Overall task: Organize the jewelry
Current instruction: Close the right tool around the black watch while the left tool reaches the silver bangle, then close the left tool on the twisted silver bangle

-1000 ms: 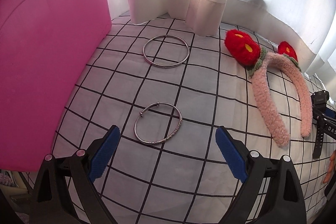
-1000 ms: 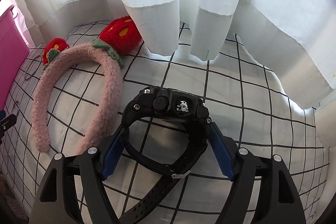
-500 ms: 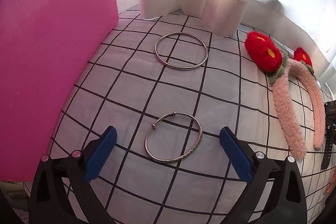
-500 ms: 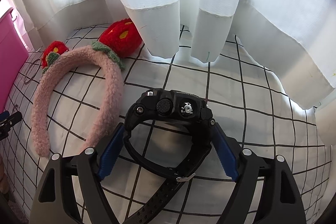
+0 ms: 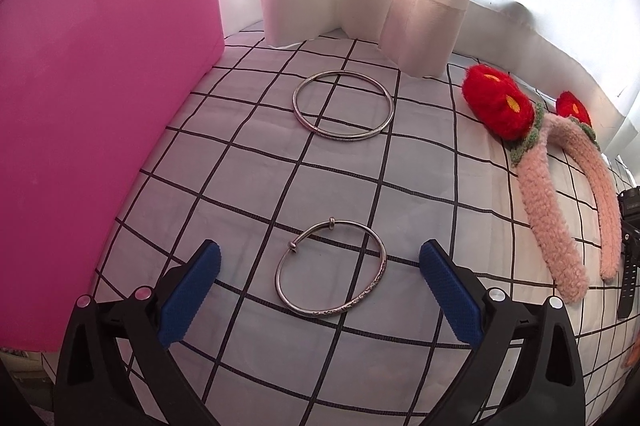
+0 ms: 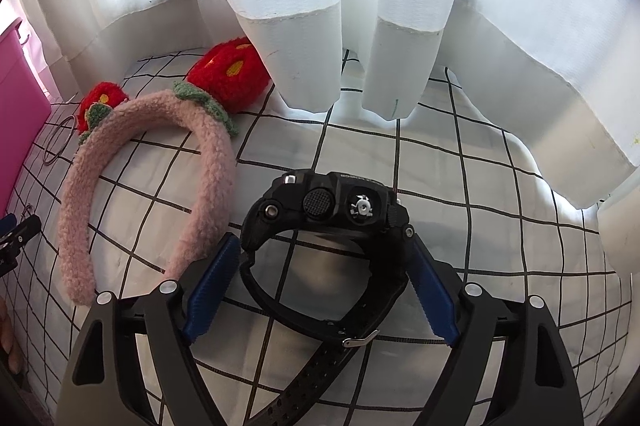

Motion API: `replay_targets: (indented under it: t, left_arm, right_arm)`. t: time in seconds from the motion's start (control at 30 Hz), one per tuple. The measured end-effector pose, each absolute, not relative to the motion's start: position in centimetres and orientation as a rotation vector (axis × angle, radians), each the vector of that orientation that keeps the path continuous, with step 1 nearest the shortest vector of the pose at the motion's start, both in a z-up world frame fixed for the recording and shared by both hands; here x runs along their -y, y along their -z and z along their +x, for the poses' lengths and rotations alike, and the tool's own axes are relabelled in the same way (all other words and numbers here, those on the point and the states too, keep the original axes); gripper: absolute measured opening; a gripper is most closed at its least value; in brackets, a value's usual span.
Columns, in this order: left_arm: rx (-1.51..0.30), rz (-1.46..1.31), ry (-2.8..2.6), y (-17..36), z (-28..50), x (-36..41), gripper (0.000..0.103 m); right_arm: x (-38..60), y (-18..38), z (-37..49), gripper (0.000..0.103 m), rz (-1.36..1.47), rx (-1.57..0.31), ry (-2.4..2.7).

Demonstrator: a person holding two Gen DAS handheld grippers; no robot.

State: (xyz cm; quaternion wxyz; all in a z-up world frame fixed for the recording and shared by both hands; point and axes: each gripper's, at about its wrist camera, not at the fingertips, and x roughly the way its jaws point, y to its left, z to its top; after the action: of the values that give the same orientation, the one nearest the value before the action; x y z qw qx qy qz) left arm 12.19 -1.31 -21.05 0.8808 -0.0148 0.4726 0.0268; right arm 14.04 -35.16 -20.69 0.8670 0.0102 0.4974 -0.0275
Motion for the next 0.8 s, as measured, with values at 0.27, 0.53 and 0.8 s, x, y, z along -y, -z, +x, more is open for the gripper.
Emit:
replay_targets:
  t: [0.27, 0.53, 0.8]
  left_arm:
    - [-0.986, -0.025, -0.044, 20.8, 11.8, 1.7, 0.087]
    - [-0.975, 0.020, 0.015, 20.1, 11.1, 3.7, 0.050]
    - [-0.972, 0.035, 0.016, 20.0, 10.6, 3.6, 0.049]
  right_arm:
    - [34.8, 20.7, 13.6, 0.079, 0.024, -1.040, 0.056]
    - [34.1, 20.6, 12.9, 0.062, 0.024, -1.036, 0.061]
    - [33.6, 20.3, 11.5, 0.061, 0.031, -1.028, 0.058]
